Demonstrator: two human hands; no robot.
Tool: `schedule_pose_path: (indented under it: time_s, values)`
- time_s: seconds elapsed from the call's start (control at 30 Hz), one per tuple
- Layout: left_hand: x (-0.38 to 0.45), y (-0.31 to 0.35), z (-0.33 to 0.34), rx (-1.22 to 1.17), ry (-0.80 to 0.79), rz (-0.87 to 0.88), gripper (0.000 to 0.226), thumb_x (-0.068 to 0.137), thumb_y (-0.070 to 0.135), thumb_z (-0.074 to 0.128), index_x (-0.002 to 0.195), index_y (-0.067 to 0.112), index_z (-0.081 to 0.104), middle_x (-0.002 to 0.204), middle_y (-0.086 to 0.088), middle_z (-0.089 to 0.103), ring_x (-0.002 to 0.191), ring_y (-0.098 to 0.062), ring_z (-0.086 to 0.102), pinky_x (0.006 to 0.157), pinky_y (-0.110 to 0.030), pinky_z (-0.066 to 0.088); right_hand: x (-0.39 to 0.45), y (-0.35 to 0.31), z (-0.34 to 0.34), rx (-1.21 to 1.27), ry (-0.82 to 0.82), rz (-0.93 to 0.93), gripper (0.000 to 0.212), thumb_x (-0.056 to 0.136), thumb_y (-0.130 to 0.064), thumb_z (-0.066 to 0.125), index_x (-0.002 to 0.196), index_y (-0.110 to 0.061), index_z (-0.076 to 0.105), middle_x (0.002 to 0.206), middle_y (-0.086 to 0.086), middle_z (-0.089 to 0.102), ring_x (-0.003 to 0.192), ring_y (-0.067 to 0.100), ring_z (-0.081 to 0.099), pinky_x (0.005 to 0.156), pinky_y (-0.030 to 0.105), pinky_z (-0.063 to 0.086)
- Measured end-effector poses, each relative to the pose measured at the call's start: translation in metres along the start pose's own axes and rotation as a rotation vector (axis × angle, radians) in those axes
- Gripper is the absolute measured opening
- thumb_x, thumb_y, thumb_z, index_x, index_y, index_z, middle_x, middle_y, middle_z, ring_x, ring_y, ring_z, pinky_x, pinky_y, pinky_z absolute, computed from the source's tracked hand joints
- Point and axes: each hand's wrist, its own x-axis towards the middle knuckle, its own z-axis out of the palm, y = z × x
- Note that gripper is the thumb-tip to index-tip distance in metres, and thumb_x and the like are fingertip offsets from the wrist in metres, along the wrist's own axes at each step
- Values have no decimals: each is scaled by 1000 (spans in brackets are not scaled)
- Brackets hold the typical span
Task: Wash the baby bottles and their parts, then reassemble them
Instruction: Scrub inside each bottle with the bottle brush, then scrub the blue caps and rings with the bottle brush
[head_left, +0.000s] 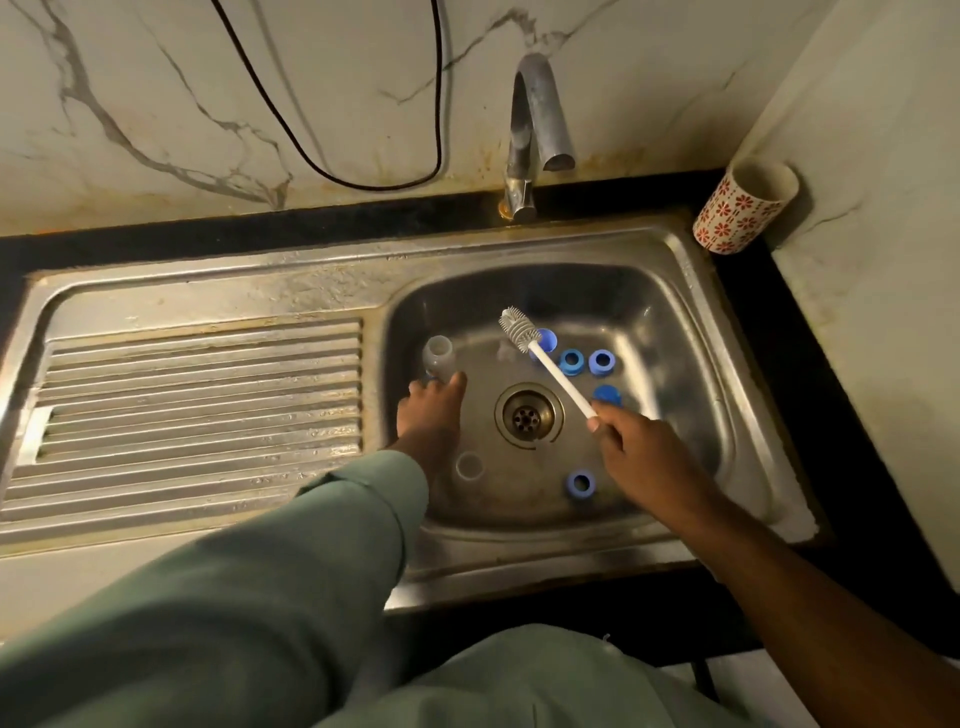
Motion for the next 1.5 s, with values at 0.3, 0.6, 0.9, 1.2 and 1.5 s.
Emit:
schedule_pose_path:
  time_s: [0.3, 0.6, 0.9, 1.2, 1.5]
  values:
    - [11, 7, 9, -71, -122, -85, 53, 92, 20, 67, 138, 22, 41, 142, -12, 47, 130, -37, 44, 95, -47, 47, 10, 36, -9, 44, -108, 74, 32, 99, -35, 44, 124, -24, 61, 100, 10, 71, 93, 31, 64, 87, 41, 51]
    - [13, 31, -29, 44, -172, -177, 60, 86, 36, 77, 137, 21, 49, 141, -11, 50, 130, -35, 45, 99, -47, 46, 28, 59, -39, 62, -44, -6, 24, 100, -32, 44, 108, -22, 64, 61, -1, 54, 60, 21, 54, 61, 36, 46]
    - [-1, 141, 7, -196, -133, 66, 27, 88, 26, 71, 111, 15, 62, 115, -7, 65, 101, -30, 63, 73, -34, 44, 30, 91, -52, 21, -60, -35, 25, 100, -32, 43, 111, -20, 62, 67, 1, 58, 63, 20, 56, 63, 35, 47]
    - [28, 193, 81, 8, -355, 168, 53, 74, 65, 76, 70, 20, 49, 69, 3, 55, 59, -13, 51, 46, -25, 30, 15, 112, -55, 54, -56, -53, 27, 99, -36, 46, 118, -27, 62, 69, -6, 61, 61, 11, 59, 59, 30, 50]
    - [27, 173, 75, -366, -409, 72, 21, 79, 24, 81, 85, 16, 62, 80, 1, 57, 82, -18, 62, 59, -27, 43, 7, 127, -63, -5, -95, -93, 28, 98, -37, 46, 116, -22, 62, 78, 2, 65, 72, 20, 62, 71, 40, 55]
